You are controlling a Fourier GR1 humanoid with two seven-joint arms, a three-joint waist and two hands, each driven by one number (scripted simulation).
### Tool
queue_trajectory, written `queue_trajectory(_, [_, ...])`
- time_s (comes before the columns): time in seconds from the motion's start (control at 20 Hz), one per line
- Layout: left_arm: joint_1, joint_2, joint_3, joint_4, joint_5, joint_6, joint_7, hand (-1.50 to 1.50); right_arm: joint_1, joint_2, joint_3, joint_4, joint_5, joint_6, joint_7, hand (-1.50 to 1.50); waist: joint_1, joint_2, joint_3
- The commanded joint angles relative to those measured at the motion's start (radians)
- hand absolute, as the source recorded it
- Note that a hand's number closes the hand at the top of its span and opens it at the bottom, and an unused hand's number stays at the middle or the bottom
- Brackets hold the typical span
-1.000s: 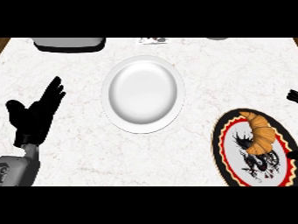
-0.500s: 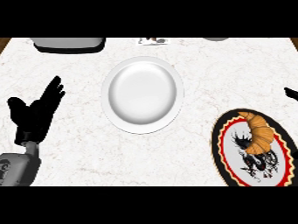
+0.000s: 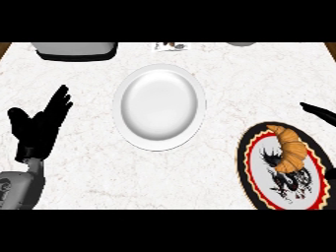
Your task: Pick the croissant from the plate and place it in the plate
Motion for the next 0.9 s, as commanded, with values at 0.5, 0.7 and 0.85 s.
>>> queue_trajectory(0.5, [-0.002,-0.054,0.024,-0.035,-0.057,0.008,0.037,0.00,-0.050,0.043,0.018,-0.104,0.218,0.098,0.159,-1.50,-0.006,-0.003,-0.001])
queue_trajectory(0.7, [-0.004,-0.072,0.042,0.079,-0.083,-0.029,-0.081,0.00,-0.088,0.138,0.000,0.078,0.318,-0.003,0.081,-1.50,-0.001,0.001,0.000])
queue_trajectory(0.85, [0.040,-0.102,0.002,-0.085,-0.093,0.005,0.056,0.00,-0.117,0.157,-0.017,0.047,0.353,0.006,0.162,-1.50,0.002,-0.001,0.000])
